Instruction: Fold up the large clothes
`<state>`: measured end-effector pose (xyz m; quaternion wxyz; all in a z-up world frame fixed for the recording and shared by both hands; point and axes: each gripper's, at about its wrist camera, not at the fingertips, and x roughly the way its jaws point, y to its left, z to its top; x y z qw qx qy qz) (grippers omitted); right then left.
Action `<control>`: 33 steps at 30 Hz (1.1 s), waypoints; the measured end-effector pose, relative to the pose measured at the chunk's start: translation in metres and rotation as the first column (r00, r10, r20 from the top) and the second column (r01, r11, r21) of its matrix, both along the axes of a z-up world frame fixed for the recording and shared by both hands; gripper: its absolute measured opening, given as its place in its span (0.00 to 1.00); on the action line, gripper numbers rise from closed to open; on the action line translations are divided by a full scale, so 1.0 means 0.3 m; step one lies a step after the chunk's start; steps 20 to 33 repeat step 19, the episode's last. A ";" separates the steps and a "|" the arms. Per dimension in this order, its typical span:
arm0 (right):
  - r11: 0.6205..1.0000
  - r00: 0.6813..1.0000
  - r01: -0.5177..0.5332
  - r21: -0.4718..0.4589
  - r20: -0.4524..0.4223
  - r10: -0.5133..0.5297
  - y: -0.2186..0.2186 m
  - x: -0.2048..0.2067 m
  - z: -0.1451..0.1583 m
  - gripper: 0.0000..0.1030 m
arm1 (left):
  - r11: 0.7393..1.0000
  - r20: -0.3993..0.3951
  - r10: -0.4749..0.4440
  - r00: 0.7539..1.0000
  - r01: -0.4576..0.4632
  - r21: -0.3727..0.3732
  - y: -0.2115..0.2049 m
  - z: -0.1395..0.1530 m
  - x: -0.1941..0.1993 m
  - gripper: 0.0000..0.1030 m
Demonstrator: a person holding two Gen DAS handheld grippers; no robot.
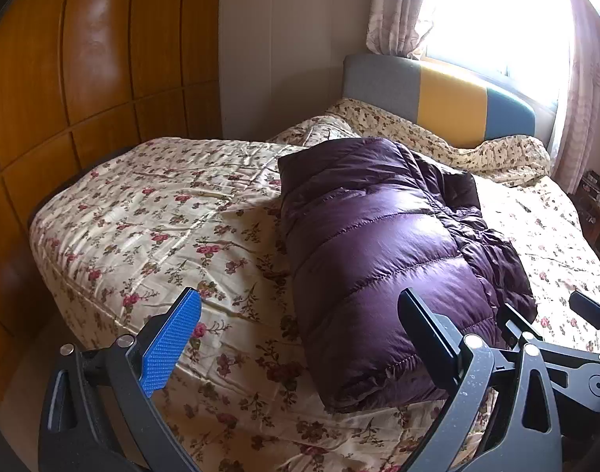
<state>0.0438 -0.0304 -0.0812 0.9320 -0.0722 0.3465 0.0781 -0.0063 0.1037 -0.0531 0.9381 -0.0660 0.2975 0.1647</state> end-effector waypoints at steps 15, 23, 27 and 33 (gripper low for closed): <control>1.000 1.000 0.002 0.010 0.008 -0.002 -0.012 -0.004 0.004 0.98 | 1.000 0.002 -0.008 1.000 0.008 -0.005 -0.006 0.002 -0.002 0.96; 1.000 1.000 0.001 0.010 0.000 -0.001 -0.014 -0.001 0.000 0.98 | 1.000 -0.002 -0.010 1.000 0.010 -0.009 -0.007 -0.001 0.000 0.96; 1.000 1.000 0.001 0.010 0.000 -0.001 -0.014 -0.001 0.000 0.98 | 1.000 -0.002 -0.010 1.000 0.010 -0.009 -0.007 -0.001 0.000 0.96; 1.000 1.000 0.001 0.010 0.000 -0.001 -0.014 -0.001 0.000 0.98 | 1.000 -0.002 -0.010 1.000 0.010 -0.009 -0.007 -0.001 0.000 0.96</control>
